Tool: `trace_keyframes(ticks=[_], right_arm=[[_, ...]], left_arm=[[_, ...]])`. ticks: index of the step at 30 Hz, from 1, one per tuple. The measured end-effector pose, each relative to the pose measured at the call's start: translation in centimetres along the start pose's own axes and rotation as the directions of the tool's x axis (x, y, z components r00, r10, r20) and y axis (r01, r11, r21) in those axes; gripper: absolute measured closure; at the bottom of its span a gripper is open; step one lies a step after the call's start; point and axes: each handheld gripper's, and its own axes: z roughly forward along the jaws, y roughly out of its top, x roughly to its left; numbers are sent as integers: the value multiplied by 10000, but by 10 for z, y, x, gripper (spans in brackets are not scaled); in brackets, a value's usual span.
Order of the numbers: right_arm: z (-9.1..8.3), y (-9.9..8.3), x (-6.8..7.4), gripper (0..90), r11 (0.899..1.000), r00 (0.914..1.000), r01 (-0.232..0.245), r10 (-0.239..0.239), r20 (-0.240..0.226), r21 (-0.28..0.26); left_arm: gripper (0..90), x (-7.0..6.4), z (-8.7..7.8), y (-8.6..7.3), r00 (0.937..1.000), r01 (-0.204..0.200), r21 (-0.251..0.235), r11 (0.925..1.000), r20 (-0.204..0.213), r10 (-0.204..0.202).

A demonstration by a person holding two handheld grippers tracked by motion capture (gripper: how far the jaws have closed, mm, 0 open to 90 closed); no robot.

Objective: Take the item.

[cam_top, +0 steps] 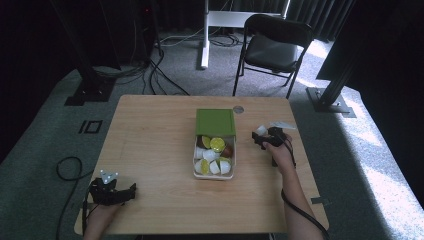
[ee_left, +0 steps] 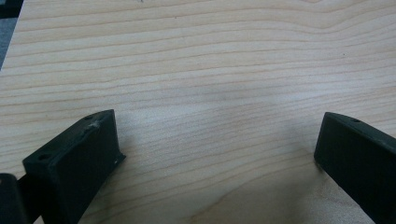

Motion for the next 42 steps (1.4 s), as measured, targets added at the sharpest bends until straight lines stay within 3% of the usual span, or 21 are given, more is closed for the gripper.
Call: trace_keyframes(ticks=[3,6,13,16,18,25,30,39,42], right_arm=[[-5,-4,0,161,9993,9995,271,-267,-147,252],[-9,-8,0,161,9997,9987,76,-65,-497,218],[-23,-16,1,162,9975,9886,693,-670,-1348,127],[-29,-20,4,162,9980,9855,627,-605,-1588,88],[-33,-22,7,162,9973,9784,722,-685,-1950,117],[-47,-34,12,162,9904,9691,1368,-1295,-2099,202],[-56,-47,14,162,9862,9600,1599,-1453,-2392,426],[-74,-60,17,162,9673,9231,2515,-2298,-3085,321],[-79,-63,17,161,9521,9014,3044,-2784,-3315,283]], left_arm=[[10,0,0,0,10000,5,-3,10000,0,-5],[10,0,0,0,10000,4,-3,10000,0,-4],[10,0,0,0,10000,-1,1,10000,-1,1],[10,0,0,0,10000,3,-2,10000,0,-3],[10,0,0,0,10000,4,-3,10000,-1,-4],[10,0,0,0,10000,3,-3,10000,-1,-3],[10,0,0,0,10000,5,-3,10000,-1,-5],[10,0,0,0,10000,3,-2,10000,0,-3],[10,0,0,0,10000,7,-5,10000,-1,-7]])
